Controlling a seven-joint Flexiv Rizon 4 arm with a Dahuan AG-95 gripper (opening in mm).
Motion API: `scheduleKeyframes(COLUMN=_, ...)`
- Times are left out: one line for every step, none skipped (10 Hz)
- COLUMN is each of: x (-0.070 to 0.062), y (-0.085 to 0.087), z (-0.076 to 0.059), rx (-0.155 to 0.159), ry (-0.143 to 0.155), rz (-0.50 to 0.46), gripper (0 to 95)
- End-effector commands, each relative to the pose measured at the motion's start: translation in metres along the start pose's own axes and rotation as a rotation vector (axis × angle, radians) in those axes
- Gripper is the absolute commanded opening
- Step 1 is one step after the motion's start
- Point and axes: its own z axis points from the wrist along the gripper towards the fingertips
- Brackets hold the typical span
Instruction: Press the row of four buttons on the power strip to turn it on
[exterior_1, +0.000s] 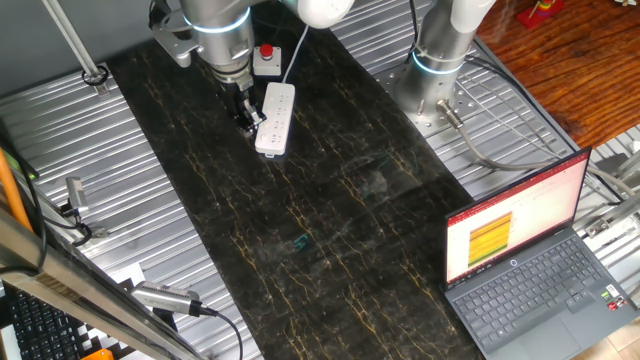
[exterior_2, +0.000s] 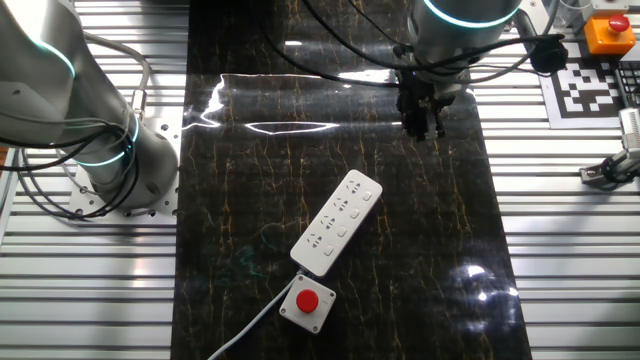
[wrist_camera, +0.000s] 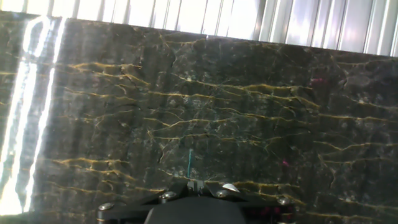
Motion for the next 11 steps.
scheduleKeyframes(x=0.0, y=-0.001, z=0.002, rx=-0.005, ry=0.004, rz=-0.043, gripper=0.0)
scheduleKeyframes(x=0.002, y=-0.006, z=0.006, rx=-0.008, ry=0.003, rz=-0.088, gripper=19.0)
scheduleKeyframes(x=0.005, y=-0.013, z=0.011, rx=-0.01, ry=0.0, rz=-0.129, gripper=38.0)
scheduleKeyframes(x=0.008, y=-0.02, z=0.015, rx=-0.013, ry=-0.003, rz=-0.156, gripper=38.0)
scheduleKeyframes(x=0.015, y=-0.038, z=0.02, rx=-0.014, ry=-0.001, rz=-0.208, gripper=57.0)
scheduleKeyframes(x=0.021, y=-0.05, z=0.022, rx=-0.016, ry=0.007, rz=-0.238, gripper=57.0)
scheduleKeyframes(x=0.028, y=-0.061, z=0.024, rx=-0.019, ry=0.03, rz=-0.261, gripper=57.0)
scheduleKeyframes(x=0.035, y=-0.071, z=0.026, rx=-0.019, ry=0.053, rz=-0.288, gripper=57.0)
scheduleKeyframes(x=0.044, y=-0.084, z=0.028, rx=-0.001, ry=0.074, rz=-0.319, gripper=57.0)
scheduleKeyframes(x=0.055, y=-0.098, z=0.032, rx=0.002, ry=0.088, rz=-0.352, gripper=57.0)
scheduleKeyframes(x=0.065, y=-0.108, z=0.036, rx=0.001, ry=0.104, rz=-0.379, gripper=57.0)
